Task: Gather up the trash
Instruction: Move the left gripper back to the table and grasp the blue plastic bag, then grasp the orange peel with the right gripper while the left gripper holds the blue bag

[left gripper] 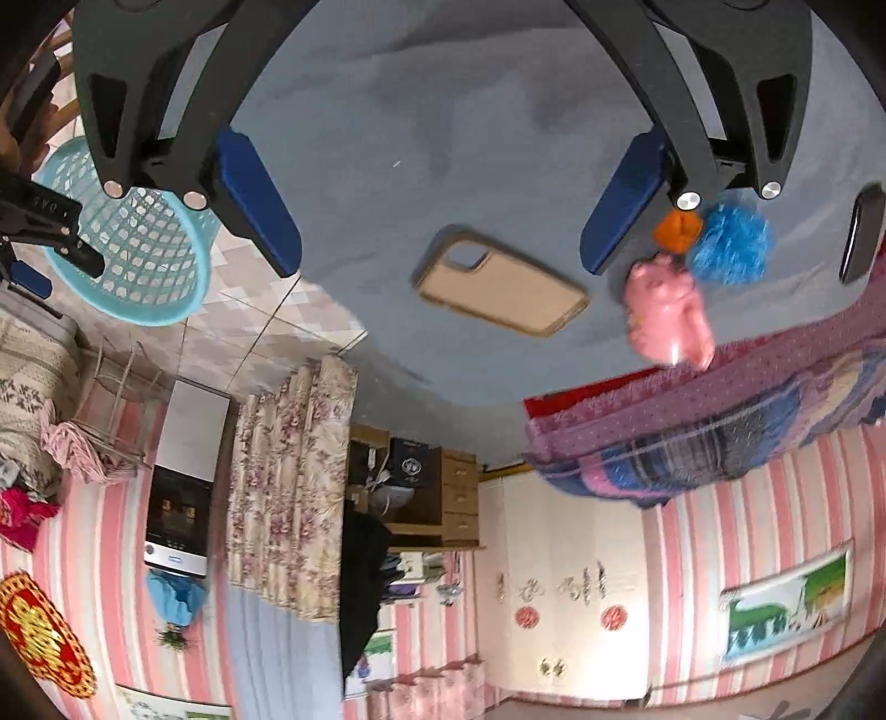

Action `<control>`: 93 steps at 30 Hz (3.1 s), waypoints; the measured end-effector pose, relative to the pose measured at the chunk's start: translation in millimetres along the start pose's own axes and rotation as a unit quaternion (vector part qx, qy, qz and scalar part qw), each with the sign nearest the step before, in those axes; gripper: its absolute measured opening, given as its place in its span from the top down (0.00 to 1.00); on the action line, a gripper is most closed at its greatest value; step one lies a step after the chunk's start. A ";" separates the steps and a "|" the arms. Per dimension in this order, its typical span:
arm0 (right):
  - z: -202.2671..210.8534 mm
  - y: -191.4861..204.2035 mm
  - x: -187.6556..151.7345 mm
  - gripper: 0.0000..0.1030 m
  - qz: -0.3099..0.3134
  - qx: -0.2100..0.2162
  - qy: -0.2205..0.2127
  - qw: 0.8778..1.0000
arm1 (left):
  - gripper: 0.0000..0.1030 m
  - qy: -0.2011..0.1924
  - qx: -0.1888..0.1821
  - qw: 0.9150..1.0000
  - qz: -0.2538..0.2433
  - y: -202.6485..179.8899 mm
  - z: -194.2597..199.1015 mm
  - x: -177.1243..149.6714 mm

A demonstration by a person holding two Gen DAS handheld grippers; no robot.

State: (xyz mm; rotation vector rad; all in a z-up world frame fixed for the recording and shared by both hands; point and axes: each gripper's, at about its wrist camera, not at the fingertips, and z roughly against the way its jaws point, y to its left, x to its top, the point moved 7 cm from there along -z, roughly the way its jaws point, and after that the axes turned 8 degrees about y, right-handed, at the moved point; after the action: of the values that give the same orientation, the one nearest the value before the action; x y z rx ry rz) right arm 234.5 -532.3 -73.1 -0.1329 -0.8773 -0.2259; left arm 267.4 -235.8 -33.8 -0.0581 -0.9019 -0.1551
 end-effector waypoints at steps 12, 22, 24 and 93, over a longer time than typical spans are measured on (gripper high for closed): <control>6.3 57.2 2.2 0.04 0.011 0.045 -0.005 0.999 | 0.05 0.007 0.041 0.999 0.033 90.4 10.4 -31.1; 14.3 137.0 -5.5 0.04 0.059 0.110 0.004 0.992 | 0.05 -0.011 0.120 0.991 0.052 175.6 29.4 -48.6; 14.9 155.5 -9.6 0.04 0.070 0.122 0.013 0.990 | 0.05 -0.007 0.126 0.989 0.080 199.3 30.5 -54.6; -17.9 465.2 -31.2 0.63 0.220 0.238 0.107 0.940 | 0.85 0.062 0.146 0.969 0.189 360.1 -15.2 -82.0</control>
State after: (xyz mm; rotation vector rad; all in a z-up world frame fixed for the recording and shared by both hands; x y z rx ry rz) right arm 344.8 -81.3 -119.1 0.1465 -0.6431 0.3872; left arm 286.3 126.9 -102.3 0.0543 -0.7654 0.3273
